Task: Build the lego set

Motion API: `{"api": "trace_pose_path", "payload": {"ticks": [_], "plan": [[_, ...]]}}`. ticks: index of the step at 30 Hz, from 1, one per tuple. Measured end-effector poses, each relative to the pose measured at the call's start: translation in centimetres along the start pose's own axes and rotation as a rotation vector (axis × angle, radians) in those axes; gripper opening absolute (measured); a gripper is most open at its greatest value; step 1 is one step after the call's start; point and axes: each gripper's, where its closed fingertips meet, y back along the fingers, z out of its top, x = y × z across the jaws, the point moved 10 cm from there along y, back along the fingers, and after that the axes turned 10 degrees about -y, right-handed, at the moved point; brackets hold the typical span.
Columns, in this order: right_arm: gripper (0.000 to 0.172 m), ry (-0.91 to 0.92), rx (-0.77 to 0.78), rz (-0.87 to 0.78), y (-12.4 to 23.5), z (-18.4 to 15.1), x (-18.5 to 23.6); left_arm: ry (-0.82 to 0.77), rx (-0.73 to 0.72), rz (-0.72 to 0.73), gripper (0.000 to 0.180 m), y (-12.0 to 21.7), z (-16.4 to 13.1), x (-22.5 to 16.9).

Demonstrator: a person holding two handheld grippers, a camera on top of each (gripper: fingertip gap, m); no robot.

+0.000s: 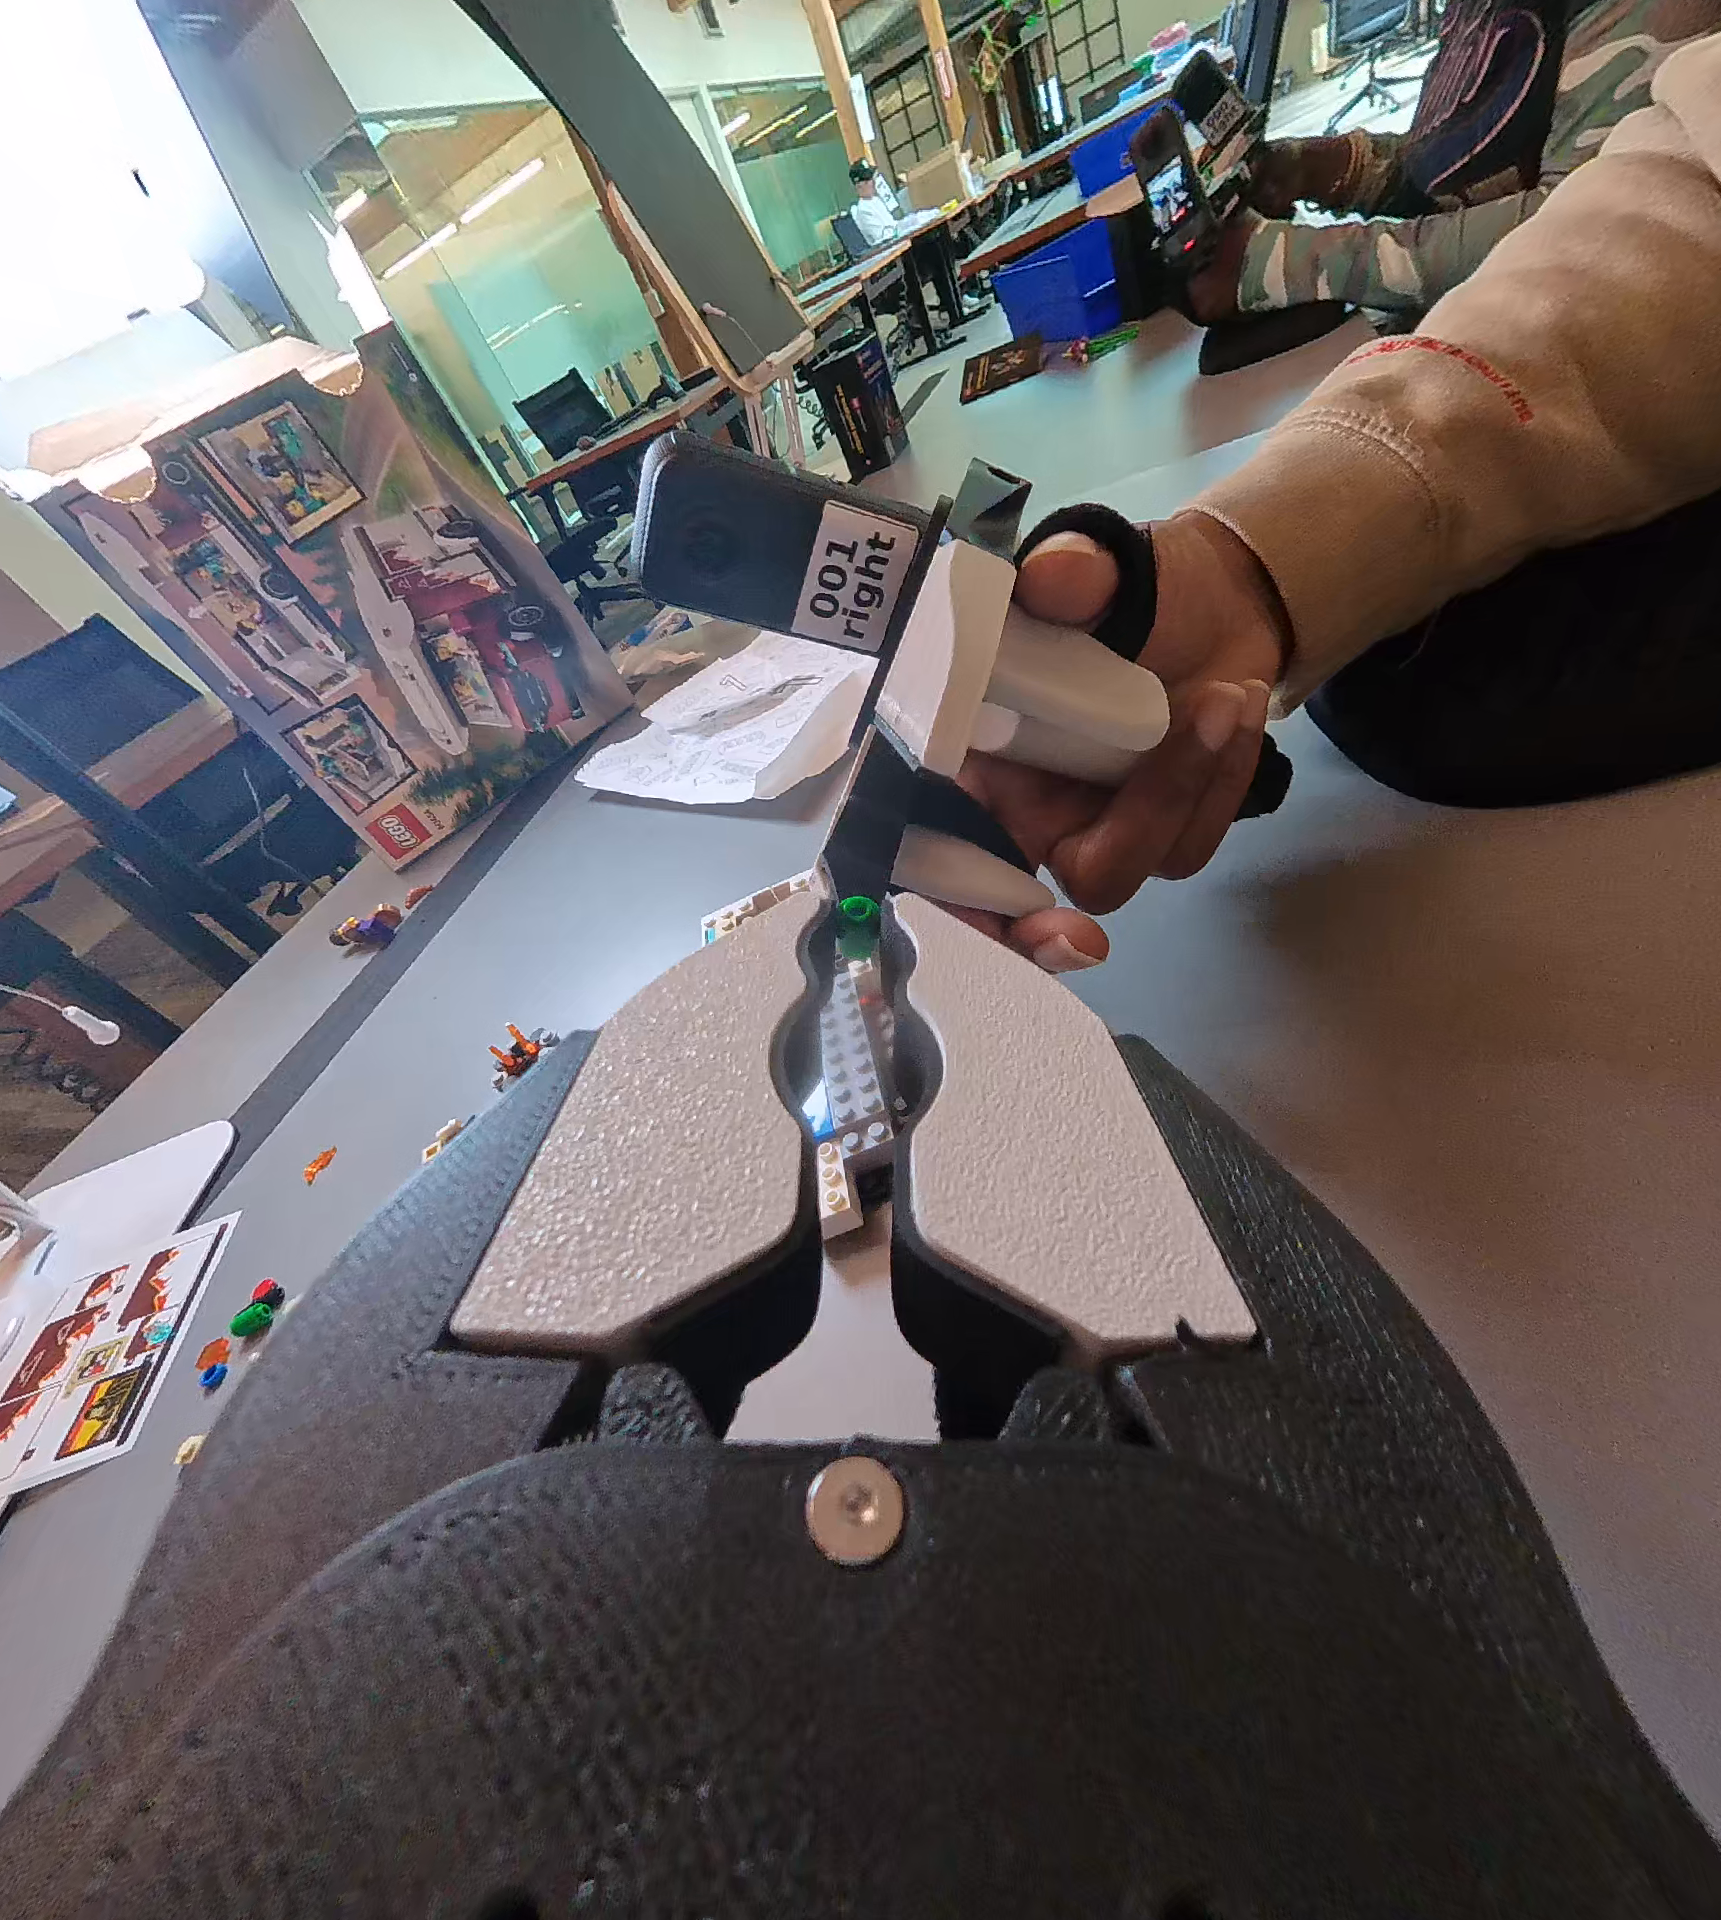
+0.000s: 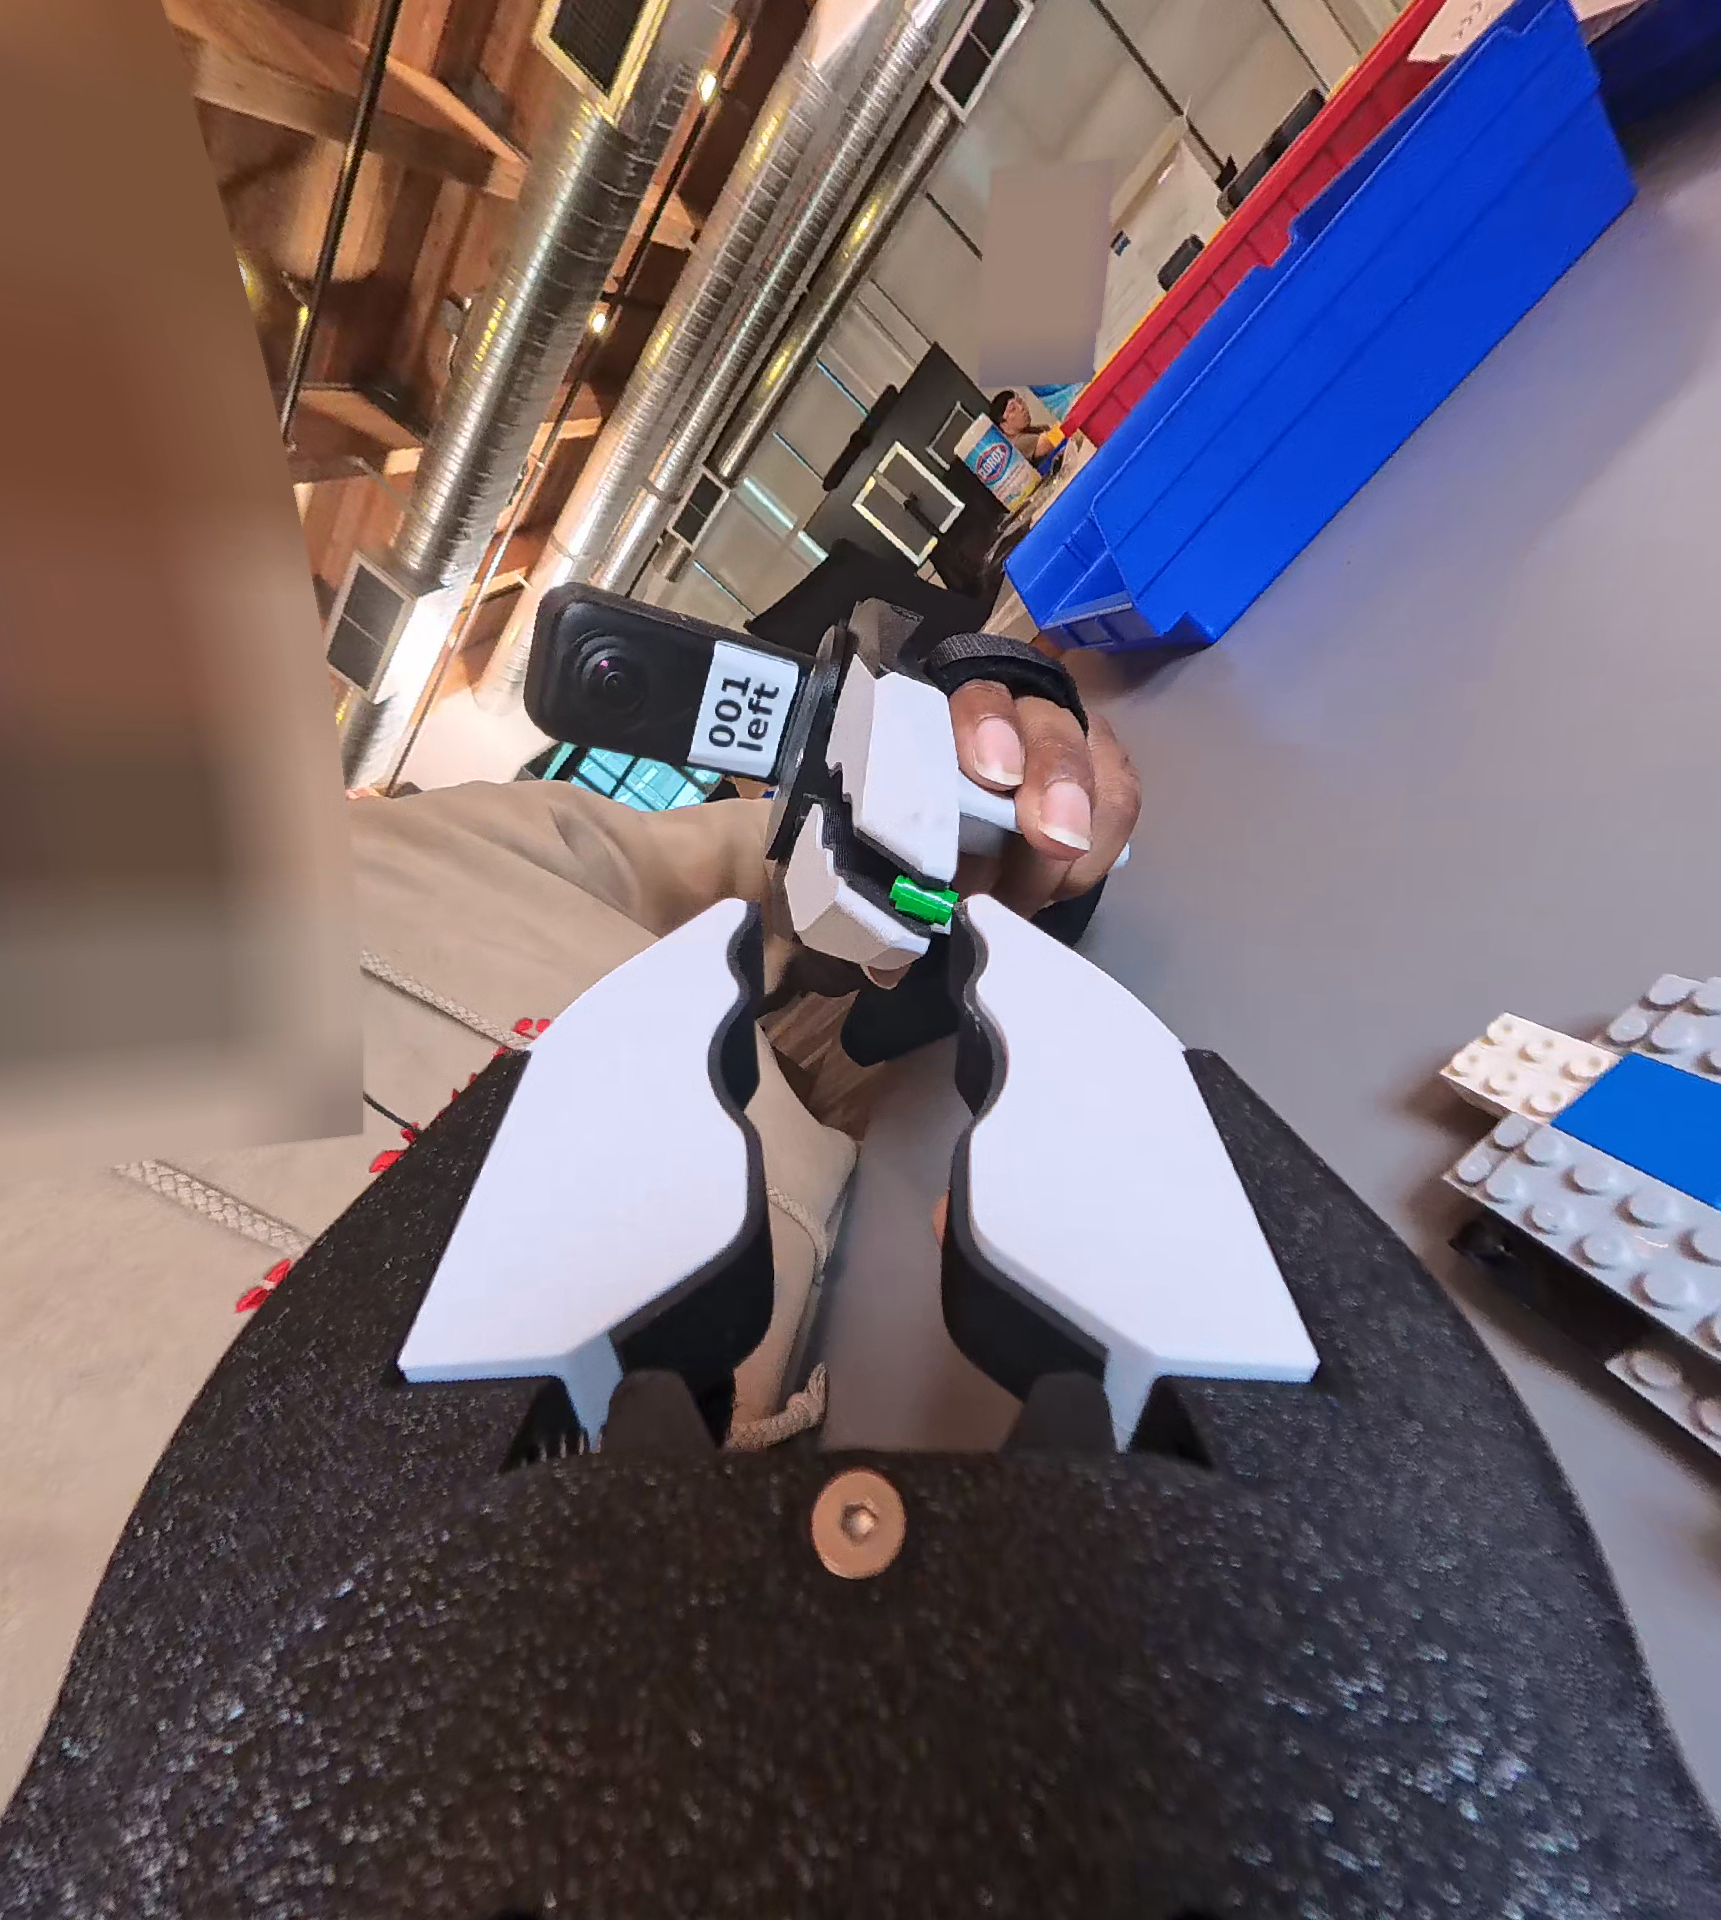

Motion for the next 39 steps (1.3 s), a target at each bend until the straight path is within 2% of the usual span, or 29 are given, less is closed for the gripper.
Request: {"api": "trace_pose_path", "payload": {"ticks": [5,7,9,12,13,15,19,25,39], "plan": [[0.035,0.063,0.004,-0.070,0.5,0.5,0.2,0.037,0.040,0.009,0.008,0.1,-0.4,0.7],[0.037,0.227,0.048,-0.241,1.7,1.2,0.8,0.098,0.146,0.025,0.008,0.3,-1.3,1.8],[0.039,0.462,0.135,-0.486,3.3,1.8,1.5,0.232,0.252,0.000,0.008,0.4,-2.8,3.0],[0.049,0.786,0.363,-0.869,6.0,1.7,1.6,0.406,0.313,-0.038,0.008,0.4,-5.0,4.1],[0.055,0.846,0.447,-0.966,6.8,1.5,1.2,0.428,0.328,-0.057,0.008,0.1,-5.6,4.3],[0.065,0.873,0.537,-1.060,8.4,1.3,0.2,0.442,0.363,-0.115,0.008,-0.7,-6.4,4.4],[0.068,0.789,0.534,-1.065,10.0,1.9,-1.2,0.458,0.413,-0.199,0.008,-2.6,-7.4,4.6],[0.063,0.761,0.576,-1.033,10.1,2.4,-2.3,0.475,0.421,-0.289,0.008,-3.9,-7.9,4.5],[0.060,0.767,0.558,-1.015,10.0,2.5,-2.6,0.423,0.427,-0.306,0.008,-4.1,-7.8,4.2]]}}
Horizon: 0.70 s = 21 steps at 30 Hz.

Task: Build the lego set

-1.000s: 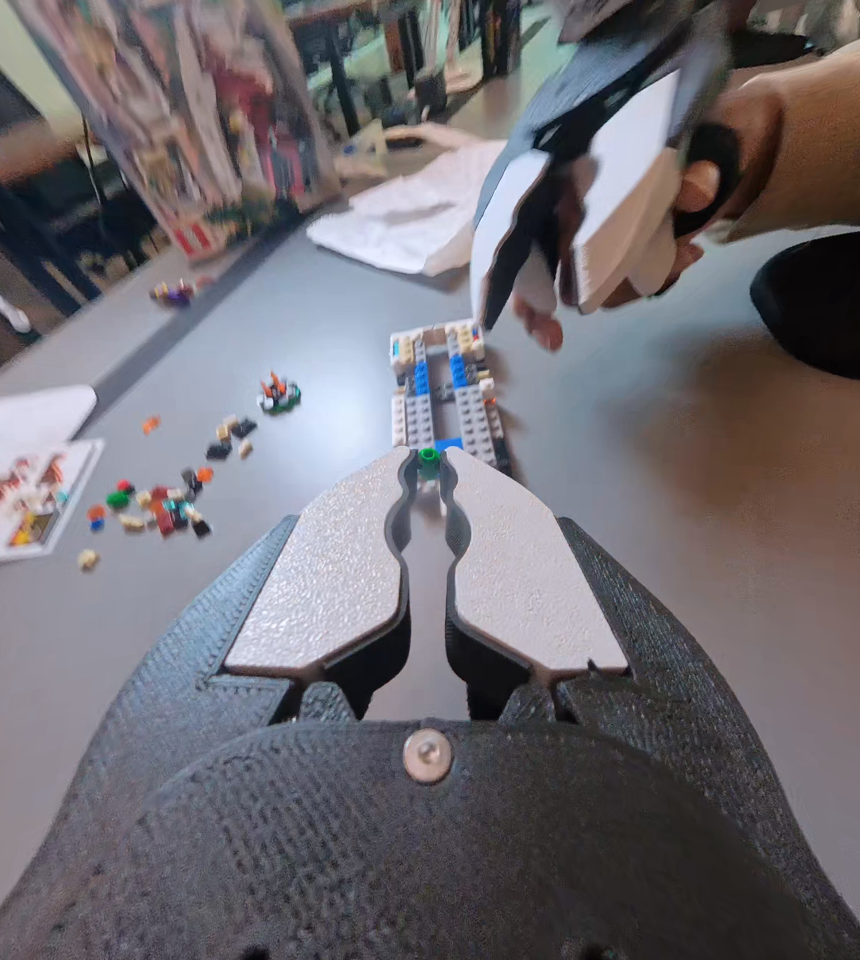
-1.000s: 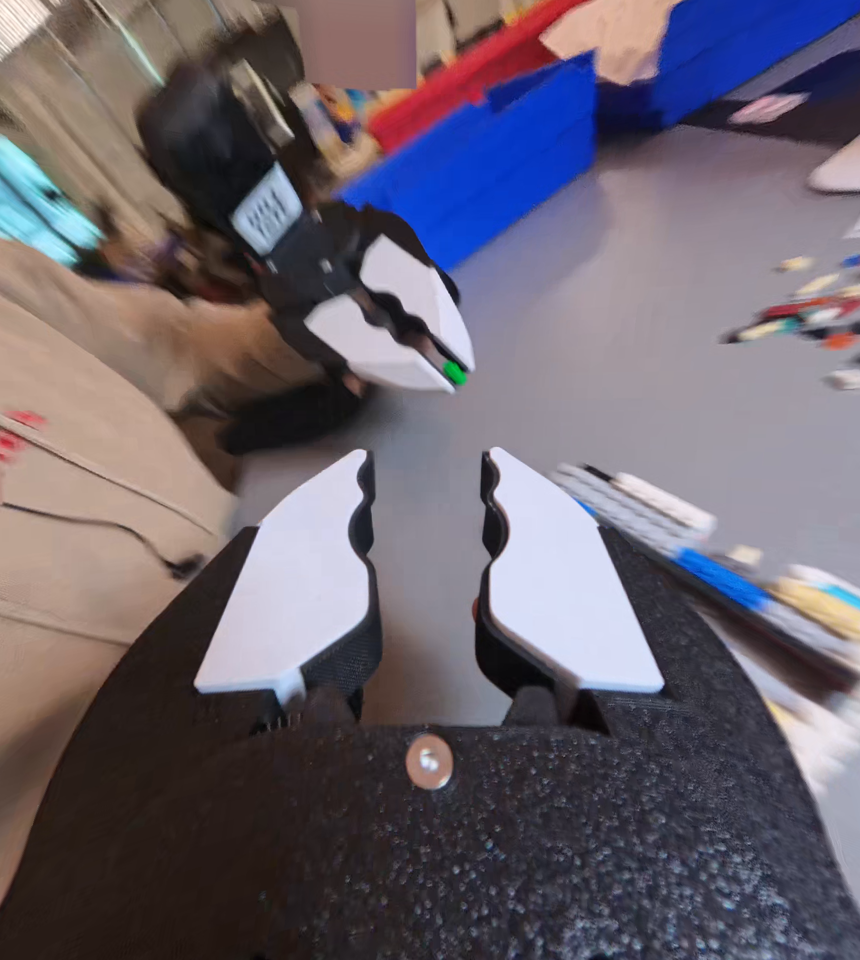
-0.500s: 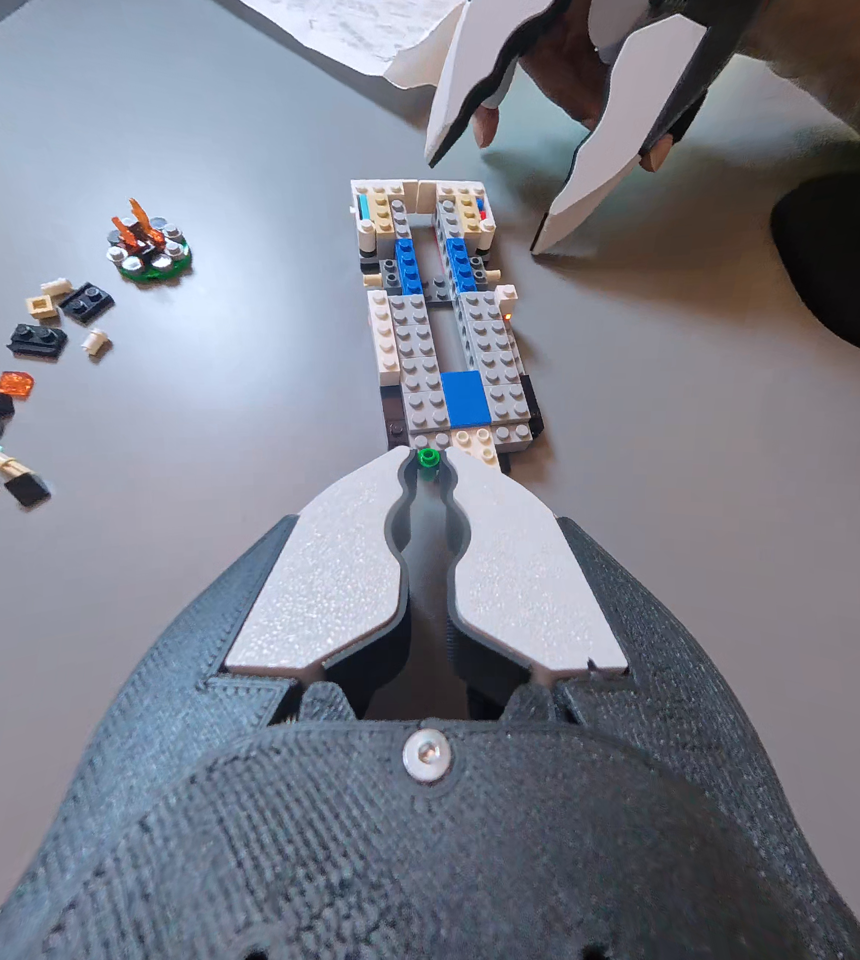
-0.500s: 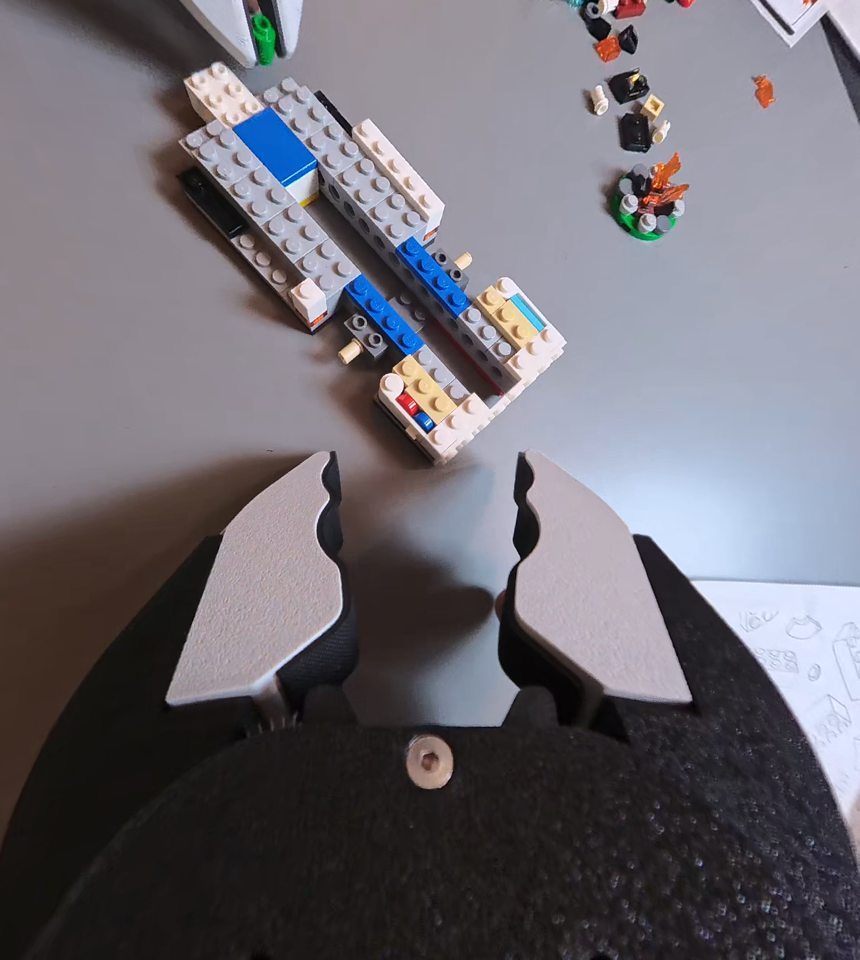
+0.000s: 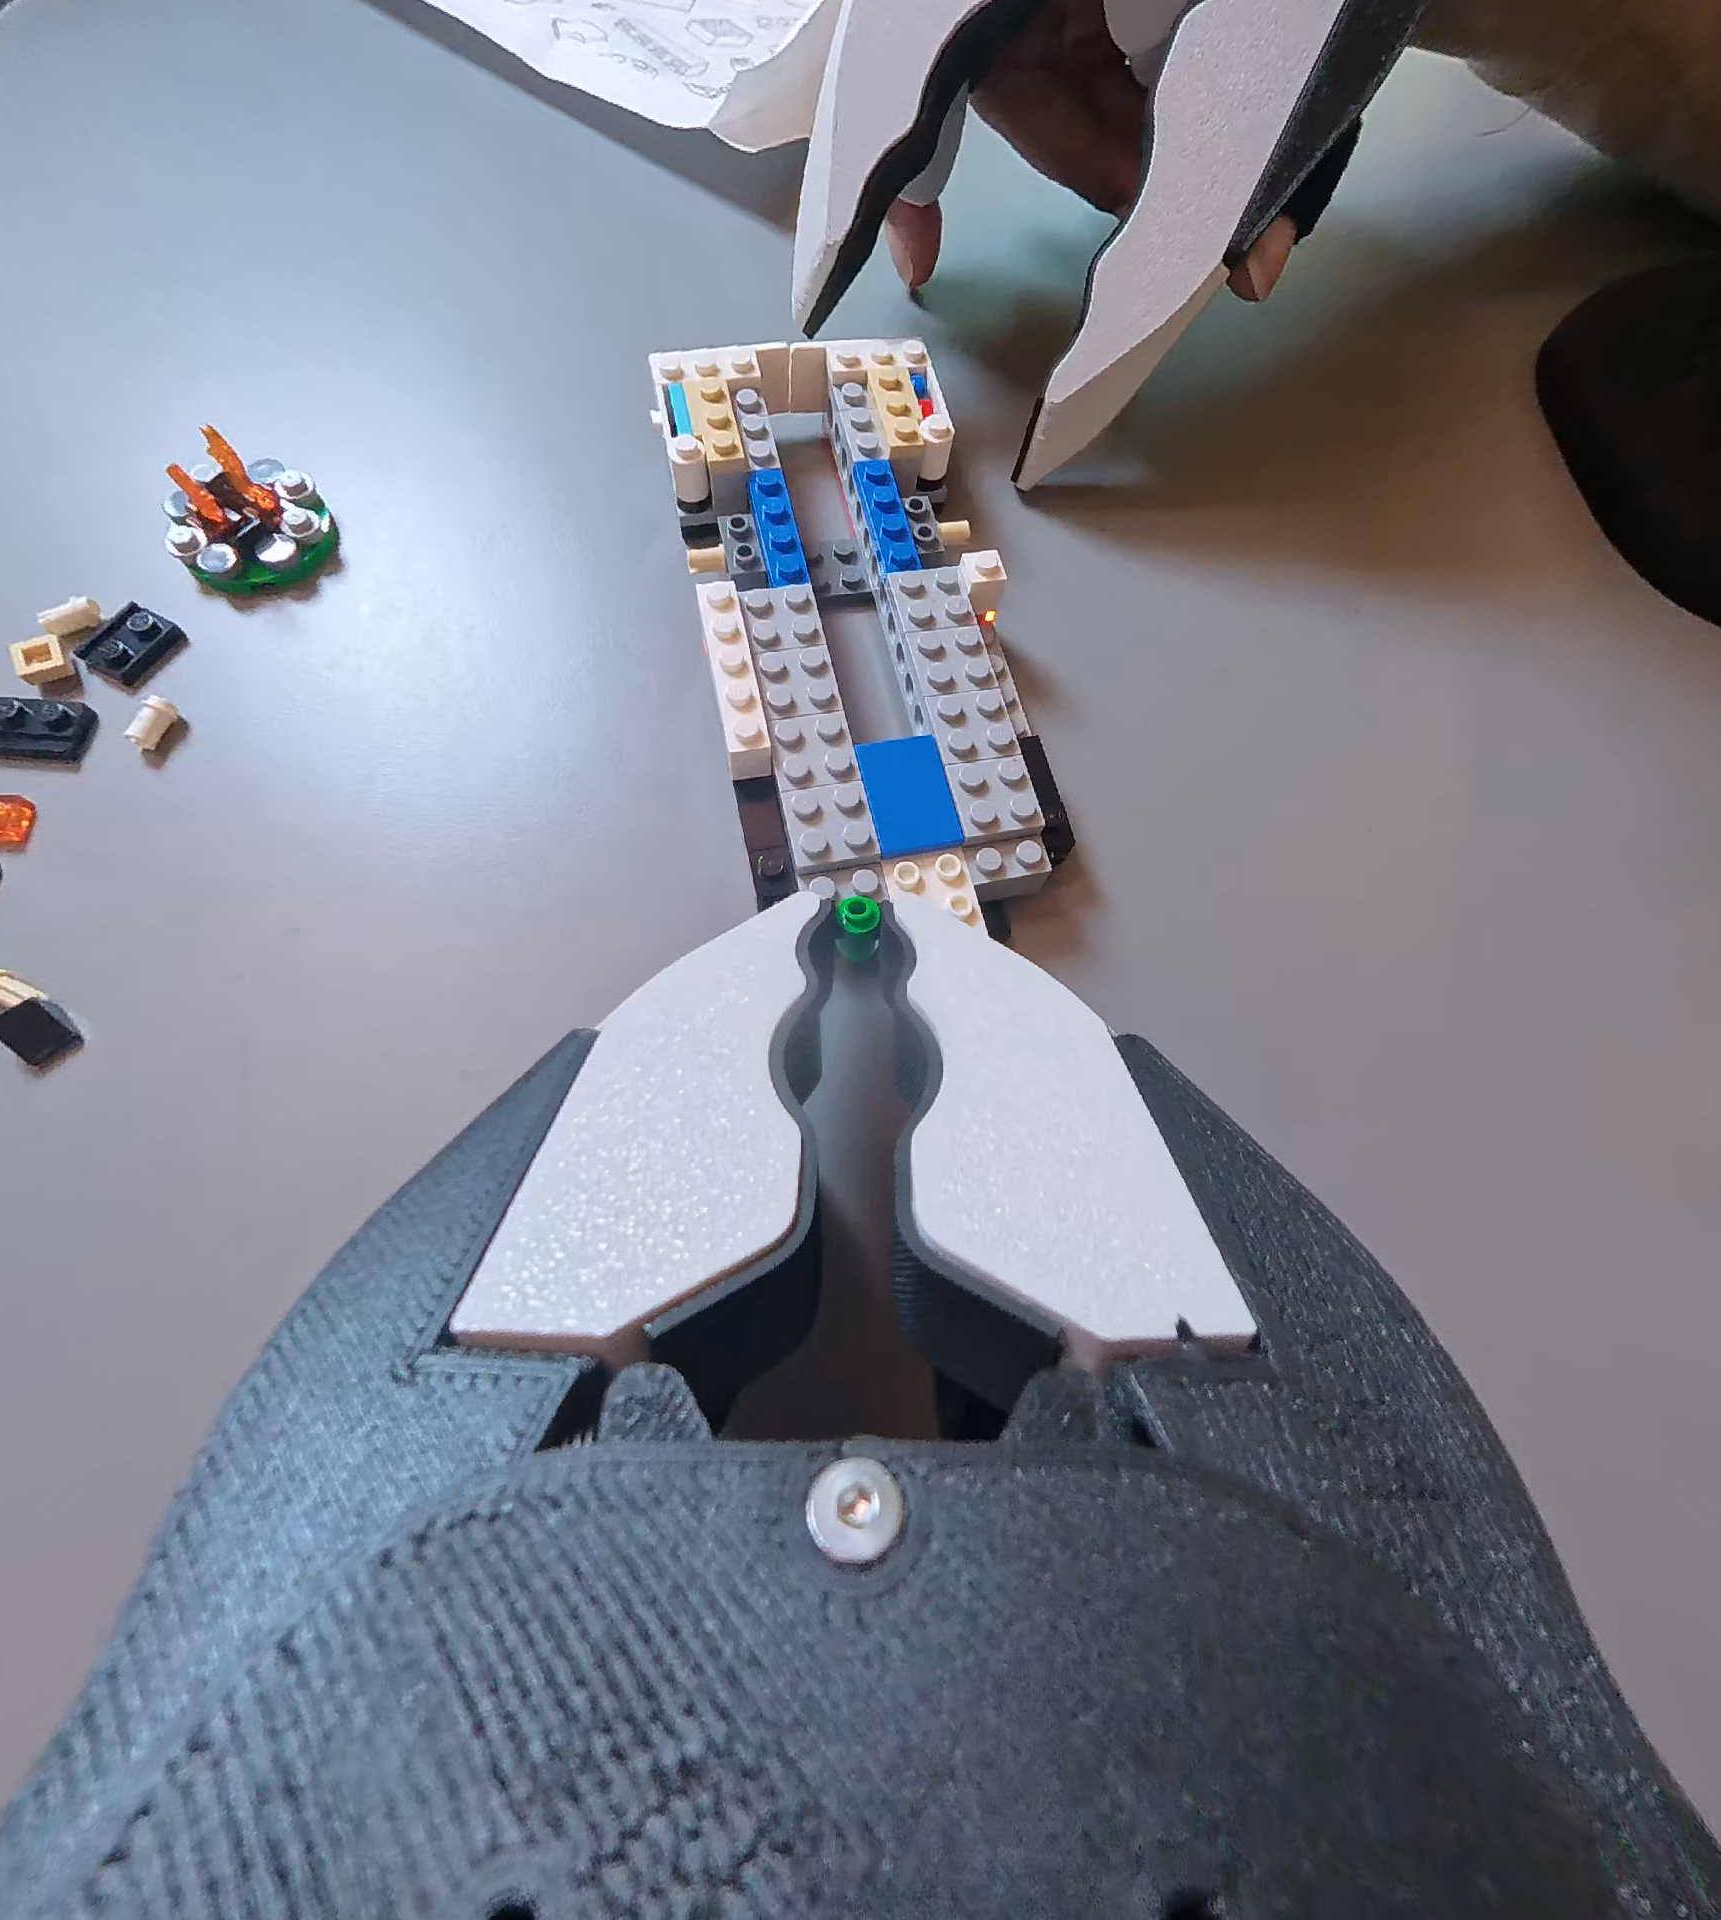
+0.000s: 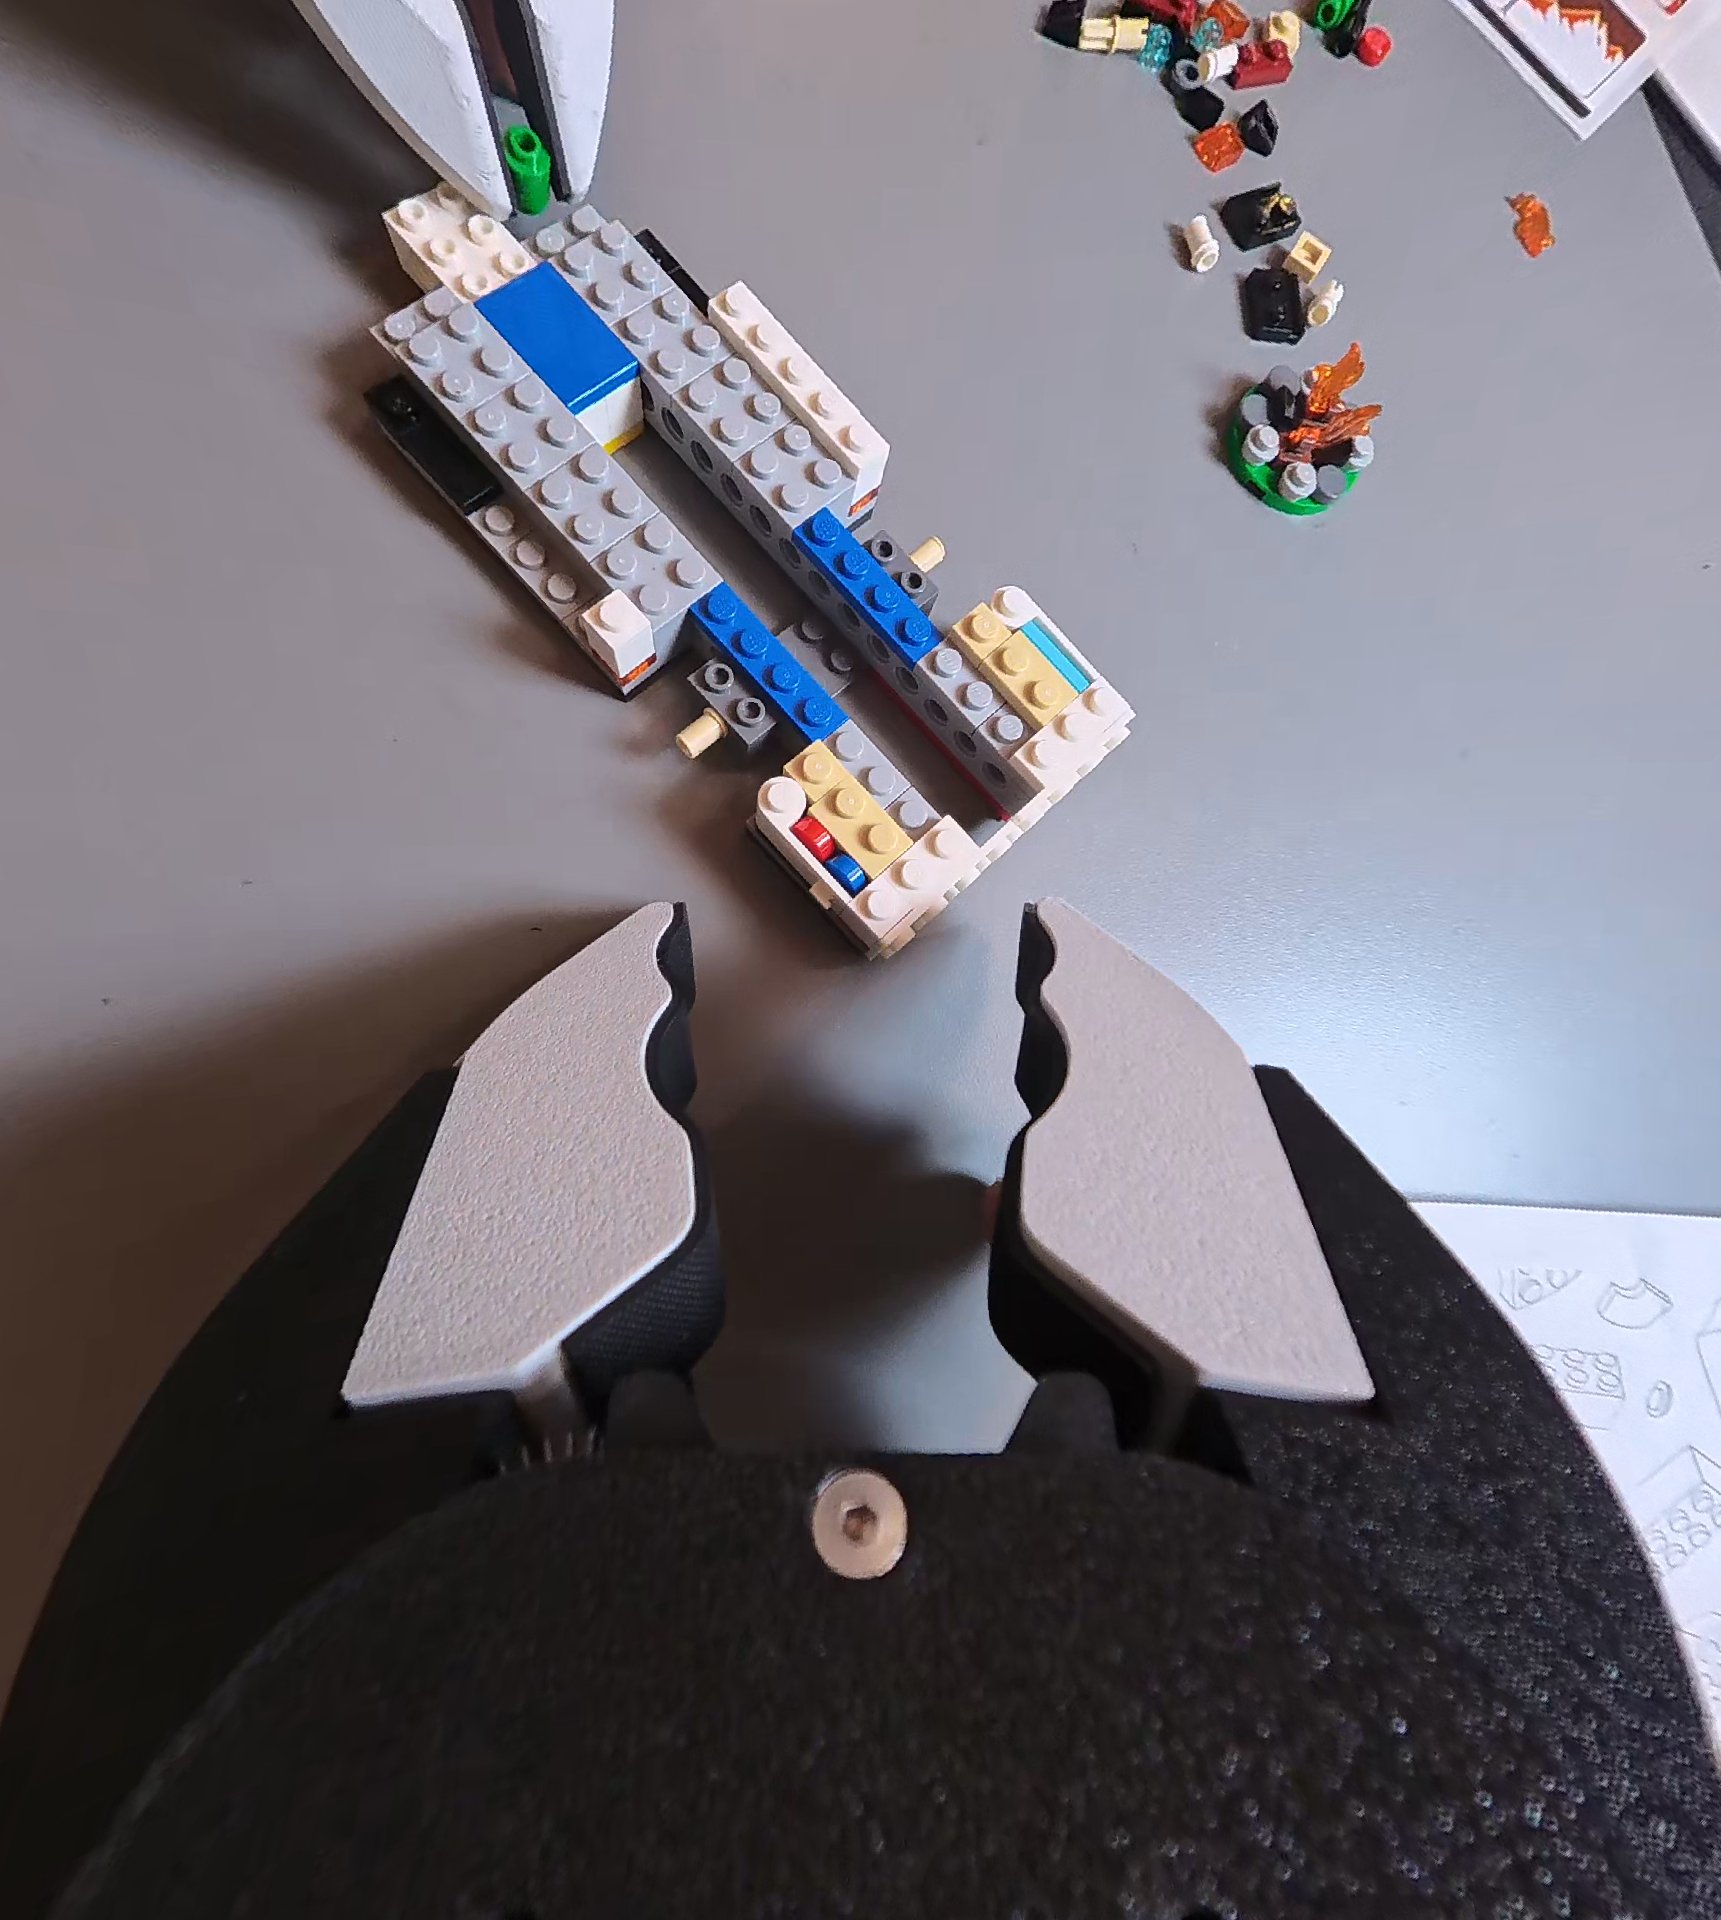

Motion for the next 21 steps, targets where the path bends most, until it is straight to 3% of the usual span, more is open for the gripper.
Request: {"api": "trace_pose_path", "payload": {"ticks": [8,13,21], "plan": [[0.060,0.000,-0.002,-0.003,0.0,0.0,0.0,-0.003,0.021,-0.002,0.014,0.4,0.0,0.1],[0.059,0.000,-0.002,-0.004,0.1,-0.1,0.0,-0.038,0.093,0.024,0.014,2.7,-0.2,1.3],[0.057,-0.002,-0.005,-0.010,0.1,-0.2,-0.1,-0.178,0.259,-0.094,0.015,1.9,0.0,2.1]]}}
